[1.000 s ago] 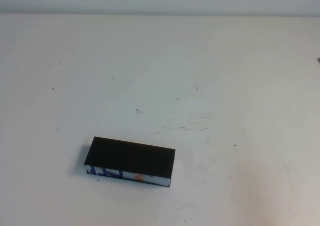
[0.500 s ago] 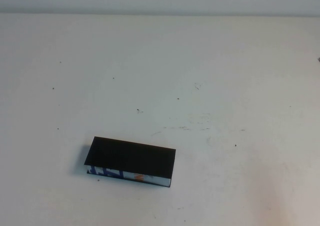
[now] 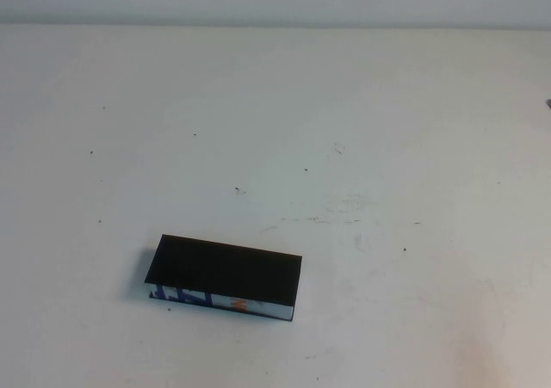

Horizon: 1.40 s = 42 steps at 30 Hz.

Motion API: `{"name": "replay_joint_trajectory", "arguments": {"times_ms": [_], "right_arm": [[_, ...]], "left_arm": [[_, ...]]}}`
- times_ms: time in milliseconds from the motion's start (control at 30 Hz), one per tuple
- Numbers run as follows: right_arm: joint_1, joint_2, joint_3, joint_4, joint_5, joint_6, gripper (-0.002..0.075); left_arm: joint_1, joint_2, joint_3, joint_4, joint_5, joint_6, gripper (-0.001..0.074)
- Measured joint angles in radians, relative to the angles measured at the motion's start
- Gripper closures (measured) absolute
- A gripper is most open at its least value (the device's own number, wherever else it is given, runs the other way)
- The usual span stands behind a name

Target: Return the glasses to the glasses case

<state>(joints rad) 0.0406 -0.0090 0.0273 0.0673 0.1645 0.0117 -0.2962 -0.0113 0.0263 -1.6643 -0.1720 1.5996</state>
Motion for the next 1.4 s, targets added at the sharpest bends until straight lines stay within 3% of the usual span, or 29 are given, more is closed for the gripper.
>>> {"name": "replay_joint_trajectory", "arguments": {"times_ms": [200, 1167, 1267, 1400], "right_arm": [[0.000, 0.000, 0.000, 0.109, 0.164, -0.189, 0.0740], [0.000, 0.000, 0.000, 0.124, 0.187, -0.207, 0.0740], [0.000, 0.000, 0.000, 0.124, 0.187, -0.207, 0.0740], [0.000, 0.000, 0.000, 0.124, 0.187, -0.207, 0.0740]], "left_arm": [[0.000, 0.000, 0.000, -0.014, 0.000, 0.000, 0.0735], [0.000, 0.000, 0.000, -0.026, -0.076, -0.010, 0.0735], [0.000, 0.000, 0.000, 0.241, -0.026, -0.169, 0.0735], [0.002, 0.000, 0.000, 0.943, 0.065, -0.762, 0.0735]]}}
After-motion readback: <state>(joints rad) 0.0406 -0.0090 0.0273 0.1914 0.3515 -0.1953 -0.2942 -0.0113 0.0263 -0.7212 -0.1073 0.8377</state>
